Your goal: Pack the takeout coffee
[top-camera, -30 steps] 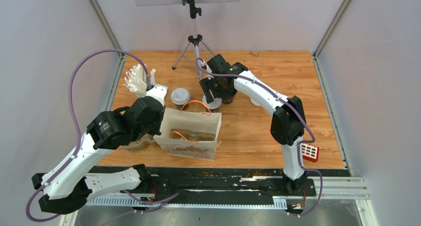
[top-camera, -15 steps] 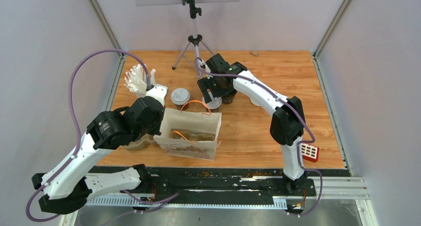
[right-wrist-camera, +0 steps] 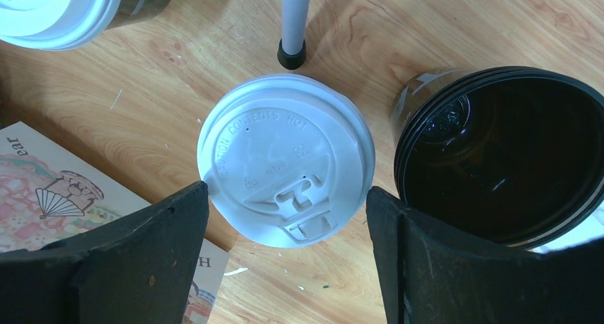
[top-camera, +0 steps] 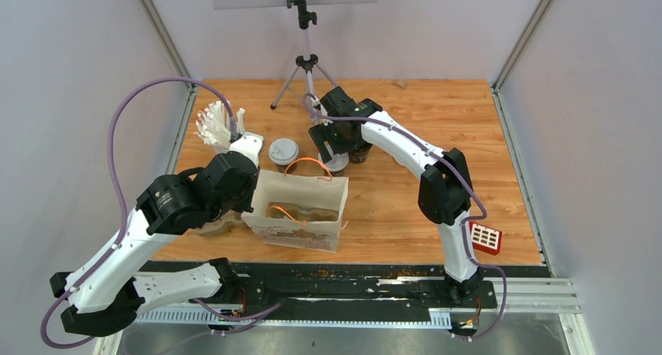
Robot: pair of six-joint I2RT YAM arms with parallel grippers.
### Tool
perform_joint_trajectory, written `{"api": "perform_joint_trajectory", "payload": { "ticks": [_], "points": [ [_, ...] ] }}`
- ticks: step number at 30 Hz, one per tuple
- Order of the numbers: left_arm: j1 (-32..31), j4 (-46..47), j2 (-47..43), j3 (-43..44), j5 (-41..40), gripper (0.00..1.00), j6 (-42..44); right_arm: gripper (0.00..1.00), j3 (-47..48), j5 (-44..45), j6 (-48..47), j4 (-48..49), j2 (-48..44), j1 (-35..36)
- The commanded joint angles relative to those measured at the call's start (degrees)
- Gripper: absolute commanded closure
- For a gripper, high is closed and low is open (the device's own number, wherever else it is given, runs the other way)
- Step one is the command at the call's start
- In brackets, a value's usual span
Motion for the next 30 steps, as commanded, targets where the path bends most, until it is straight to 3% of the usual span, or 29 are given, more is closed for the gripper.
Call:
{"api": "perform_joint_trajectory", "payload": {
  "ticks": [1, 14, 30],
  "points": [
    [0.2, 1.0, -0.7, 1.1, -1.4, 1.00, -0.5, 0.19, 2.2, 1.3, -0.8, 2.1, 0.4, 0.4],
    [0.2, 1.1, -1.0, 1.0, -1.8, 1.00, -0.4, 0.34, 1.2, 1.3, -1.1, 2.2, 0.0, 0.3],
    [0.2, 1.2, -2.0, 1.1, -2.7, 1.00, -0.1, 0.36, -6.1, 1.2, -0.5, -0.6, -8.7, 0.3]
  ]
}}
